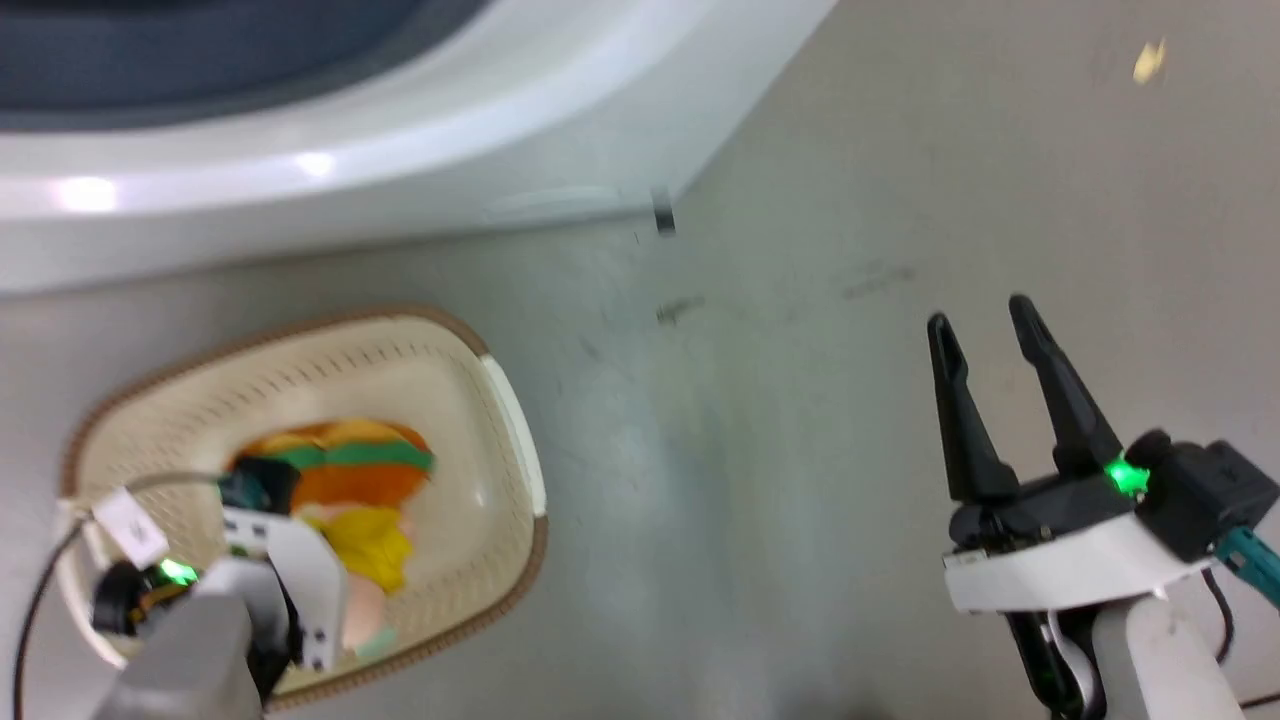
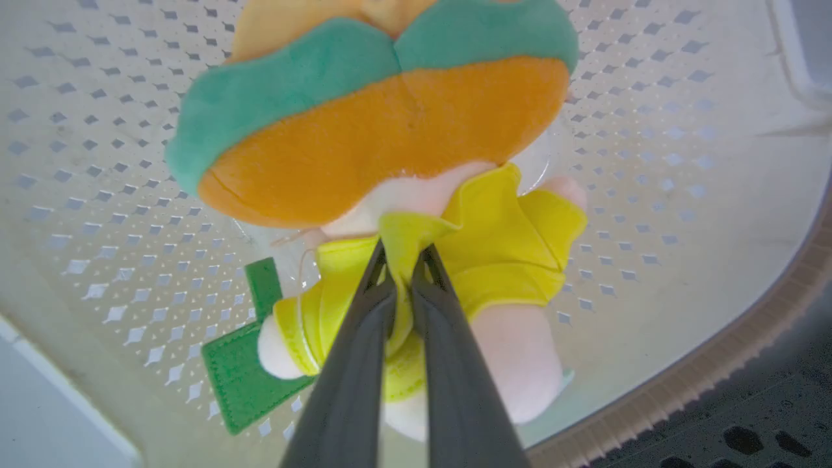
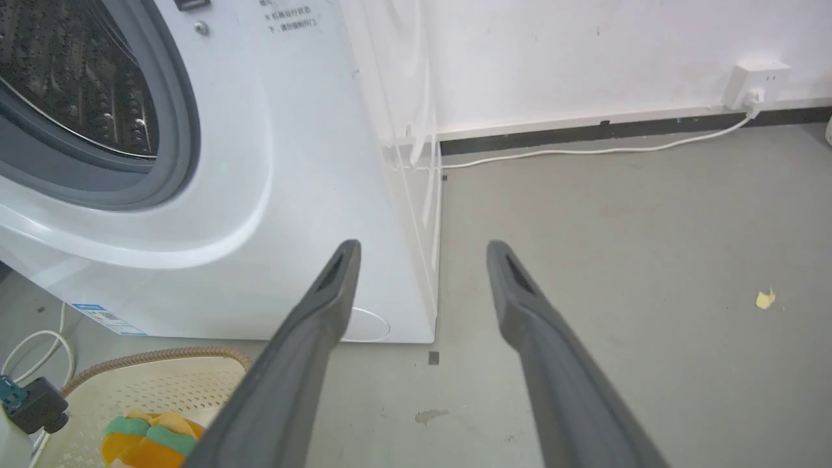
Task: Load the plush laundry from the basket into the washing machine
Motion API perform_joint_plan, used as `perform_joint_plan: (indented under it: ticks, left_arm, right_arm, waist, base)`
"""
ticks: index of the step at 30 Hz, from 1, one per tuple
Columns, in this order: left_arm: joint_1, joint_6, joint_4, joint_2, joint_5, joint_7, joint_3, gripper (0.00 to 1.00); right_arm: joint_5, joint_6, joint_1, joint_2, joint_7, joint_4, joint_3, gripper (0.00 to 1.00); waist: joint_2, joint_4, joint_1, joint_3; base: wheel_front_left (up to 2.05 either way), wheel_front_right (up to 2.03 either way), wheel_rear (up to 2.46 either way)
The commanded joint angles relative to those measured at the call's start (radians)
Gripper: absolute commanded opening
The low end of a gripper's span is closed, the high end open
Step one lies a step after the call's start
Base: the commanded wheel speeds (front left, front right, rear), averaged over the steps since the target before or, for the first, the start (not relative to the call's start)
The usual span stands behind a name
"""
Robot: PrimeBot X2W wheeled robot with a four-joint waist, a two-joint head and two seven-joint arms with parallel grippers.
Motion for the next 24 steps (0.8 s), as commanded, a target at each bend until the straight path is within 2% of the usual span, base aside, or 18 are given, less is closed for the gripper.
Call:
perform_joint_plan:
  ticks: [1,9,16,24]
  left_arm:
    - [0.025,-0.004,-0.004,-0.005,-0.008,-0.026,-0.005,0.00]
    - [0.104,-0.007,-0.069,-0.043,-0.032,-0.207,-0.024,0.00]
    - [0.173,-0.007,-0.193,-0.080,-0.067,-0.256,-0.011,0.00]
    - [0.275,0.087,-0.585,-0.044,-0.033,-0.261,0.125,0.00]
  right_arm:
    - [-0.011,-0.001,0.017,0.001,-0.004,0.004,-0.010,1.00]
    - [-0.047,-0.001,0.072,0.001,-0.004,0.011,-0.068,1.00]
    - [-0.068,-0.001,0.113,0.001,-0.004,0.024,-0.087,1.00]
    - [-0.074,-0.001,0.138,0.001,-0.004,0.027,-0.077,1.00]
  waist:
    - [-0.0001,0.034,0.0000,-0.105]
    - [-0.0001,0.099,0.0000,-0.267]
    - [-0.0001,0.143,0.0000,-0.359]
    - [-0.0001,0.155,0.0000,-0.408]
  base:
    - [0.00,0.00,0.00]
    - [0.00,0.00,0.00]
    - [0.00,0.00,0.00]
    - [0.00,0.00,0.00]
